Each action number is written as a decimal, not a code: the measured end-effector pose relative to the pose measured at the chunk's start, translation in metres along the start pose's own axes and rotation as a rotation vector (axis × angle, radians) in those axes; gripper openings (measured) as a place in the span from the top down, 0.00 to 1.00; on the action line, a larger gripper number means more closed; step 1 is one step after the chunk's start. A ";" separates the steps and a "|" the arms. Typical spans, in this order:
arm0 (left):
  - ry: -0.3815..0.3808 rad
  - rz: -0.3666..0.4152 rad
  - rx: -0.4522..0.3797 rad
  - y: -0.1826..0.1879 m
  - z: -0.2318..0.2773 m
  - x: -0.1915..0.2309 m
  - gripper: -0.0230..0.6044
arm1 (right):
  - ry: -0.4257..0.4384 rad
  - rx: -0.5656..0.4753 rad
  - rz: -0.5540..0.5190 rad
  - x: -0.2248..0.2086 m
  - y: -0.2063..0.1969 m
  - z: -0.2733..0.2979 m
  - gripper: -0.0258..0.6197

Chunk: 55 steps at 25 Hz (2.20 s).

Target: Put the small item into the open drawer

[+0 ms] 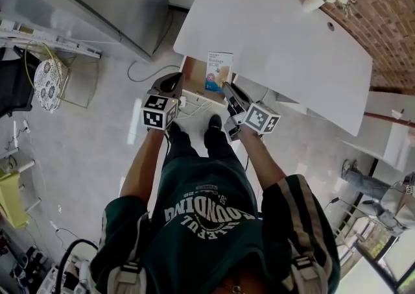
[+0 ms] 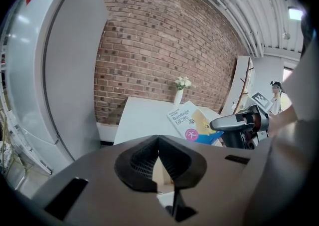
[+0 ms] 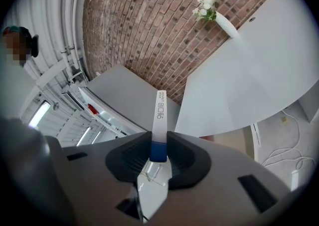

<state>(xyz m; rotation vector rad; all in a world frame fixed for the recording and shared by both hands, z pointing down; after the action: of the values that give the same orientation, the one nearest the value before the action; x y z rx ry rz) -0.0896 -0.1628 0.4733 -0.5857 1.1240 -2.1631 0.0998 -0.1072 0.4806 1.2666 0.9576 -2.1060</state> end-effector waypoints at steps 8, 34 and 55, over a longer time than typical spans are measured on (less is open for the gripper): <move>-0.016 -0.008 0.026 -0.020 -0.001 0.011 0.94 | -0.021 0.036 0.016 -0.009 -0.027 0.016 0.79; -0.030 -0.070 0.079 -0.085 0.010 0.029 0.94 | -0.142 0.143 0.110 -0.081 -0.084 0.046 0.79; -0.067 -0.137 0.113 -0.150 0.037 0.020 0.94 | -0.281 0.054 0.252 -0.176 -0.102 0.093 0.79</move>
<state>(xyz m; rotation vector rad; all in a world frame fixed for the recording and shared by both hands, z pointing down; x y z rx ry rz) -0.1292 -0.1313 0.6212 -0.6965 0.9442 -2.2884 0.0543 -0.1044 0.6998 1.0208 0.5911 -2.0510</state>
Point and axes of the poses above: the fingertips, and each gripper's own axes: z forward along the fingers, x to its left, y out of its top, the point moved 4 cm from there along -z, backward along the fingers, and after that the axes turned 9 degrees about z, right-handed, at the moved point
